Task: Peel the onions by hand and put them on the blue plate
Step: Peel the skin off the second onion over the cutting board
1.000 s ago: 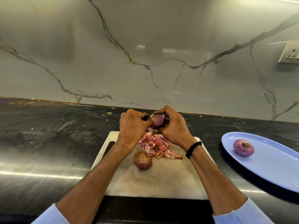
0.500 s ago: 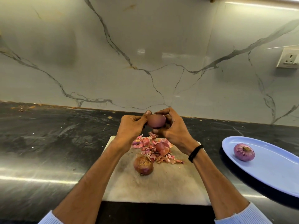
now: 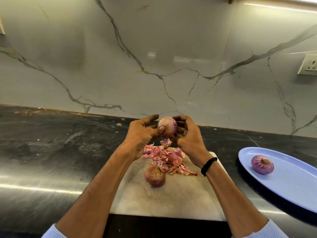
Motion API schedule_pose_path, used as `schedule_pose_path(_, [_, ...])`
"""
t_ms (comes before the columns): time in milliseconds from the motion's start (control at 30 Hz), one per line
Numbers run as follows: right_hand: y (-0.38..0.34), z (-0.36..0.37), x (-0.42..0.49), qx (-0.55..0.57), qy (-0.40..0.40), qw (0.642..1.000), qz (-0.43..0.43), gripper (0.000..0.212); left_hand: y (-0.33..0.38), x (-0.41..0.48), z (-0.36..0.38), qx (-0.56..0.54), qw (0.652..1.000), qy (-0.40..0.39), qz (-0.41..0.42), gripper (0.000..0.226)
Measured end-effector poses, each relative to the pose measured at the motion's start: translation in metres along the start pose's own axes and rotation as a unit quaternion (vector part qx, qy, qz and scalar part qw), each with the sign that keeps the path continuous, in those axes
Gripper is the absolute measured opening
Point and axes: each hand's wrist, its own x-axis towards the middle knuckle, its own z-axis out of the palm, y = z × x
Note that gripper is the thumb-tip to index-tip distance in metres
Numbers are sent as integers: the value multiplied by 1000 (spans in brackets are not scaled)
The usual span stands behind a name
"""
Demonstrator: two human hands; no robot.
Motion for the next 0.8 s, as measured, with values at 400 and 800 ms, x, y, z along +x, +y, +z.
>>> schedule_pose_path(400, [3,-2,6,-76,111,986,-97,28,0,2,1,25,999,-5,31,47])
schedule_pose_path(800, [7,1,4,-221,195,923,-246,12,-1,-5,3,58,995,1,82,47])
